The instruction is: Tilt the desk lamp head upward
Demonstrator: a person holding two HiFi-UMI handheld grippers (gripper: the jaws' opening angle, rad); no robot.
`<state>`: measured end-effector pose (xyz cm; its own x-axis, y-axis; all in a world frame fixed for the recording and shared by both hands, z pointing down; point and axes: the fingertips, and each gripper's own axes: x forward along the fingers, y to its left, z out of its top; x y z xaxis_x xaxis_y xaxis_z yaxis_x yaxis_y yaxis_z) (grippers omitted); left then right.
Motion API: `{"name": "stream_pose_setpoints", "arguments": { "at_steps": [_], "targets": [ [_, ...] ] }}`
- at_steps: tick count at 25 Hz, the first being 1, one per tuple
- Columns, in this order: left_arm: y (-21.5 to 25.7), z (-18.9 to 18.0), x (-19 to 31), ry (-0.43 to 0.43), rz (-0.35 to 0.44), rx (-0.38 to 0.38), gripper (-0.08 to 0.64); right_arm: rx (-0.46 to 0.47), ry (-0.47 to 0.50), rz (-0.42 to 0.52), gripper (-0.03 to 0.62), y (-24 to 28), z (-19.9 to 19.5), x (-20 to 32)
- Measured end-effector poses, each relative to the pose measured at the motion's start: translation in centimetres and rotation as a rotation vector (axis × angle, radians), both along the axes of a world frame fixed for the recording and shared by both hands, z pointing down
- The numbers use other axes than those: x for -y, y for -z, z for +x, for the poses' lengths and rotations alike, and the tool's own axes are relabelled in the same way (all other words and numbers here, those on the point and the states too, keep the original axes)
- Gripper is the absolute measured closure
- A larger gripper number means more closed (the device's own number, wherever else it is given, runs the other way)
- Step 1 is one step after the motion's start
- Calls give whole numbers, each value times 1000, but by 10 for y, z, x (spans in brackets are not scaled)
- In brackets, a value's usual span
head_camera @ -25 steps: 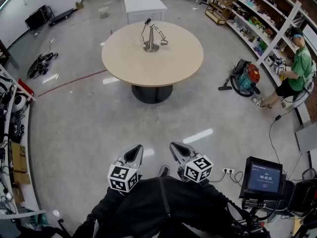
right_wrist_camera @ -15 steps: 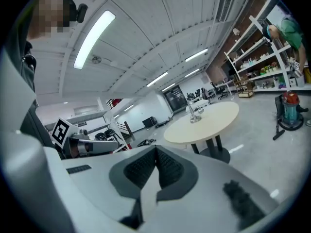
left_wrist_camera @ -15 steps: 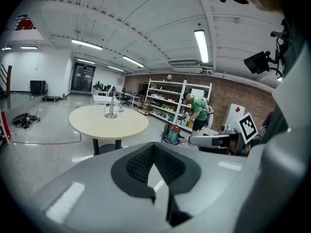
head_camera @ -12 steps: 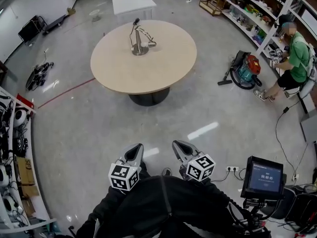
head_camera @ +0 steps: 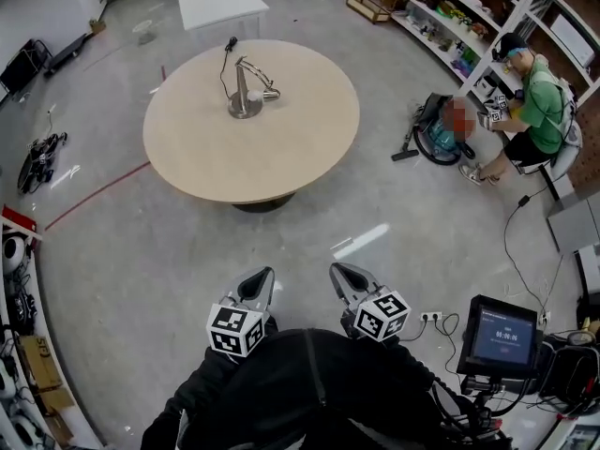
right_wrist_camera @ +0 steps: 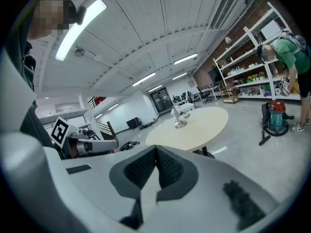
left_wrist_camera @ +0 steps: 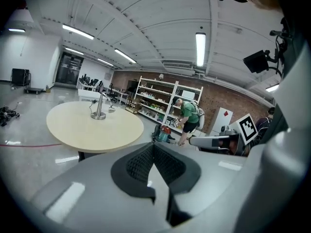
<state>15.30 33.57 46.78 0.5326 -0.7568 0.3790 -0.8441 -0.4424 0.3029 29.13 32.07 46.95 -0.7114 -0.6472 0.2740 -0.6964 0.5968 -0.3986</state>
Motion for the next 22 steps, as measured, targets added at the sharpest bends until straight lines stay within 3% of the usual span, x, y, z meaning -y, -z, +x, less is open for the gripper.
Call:
{"name": "stream_pose_setpoints", "arguments": {
  "at_steps": [12,17,22],
  "targets": [
    [-9,-132,80,16,-27,-96,554,-80,-25,-8,600,7,-127,83],
    [-15,-161,103,31,-44,-118,554,-104,-13,-11,600,8,-155,109],
    [-32,-166,135,53,-59,-115,554,-103,-2,-27,600,-11,-162,145]
  ]
}}
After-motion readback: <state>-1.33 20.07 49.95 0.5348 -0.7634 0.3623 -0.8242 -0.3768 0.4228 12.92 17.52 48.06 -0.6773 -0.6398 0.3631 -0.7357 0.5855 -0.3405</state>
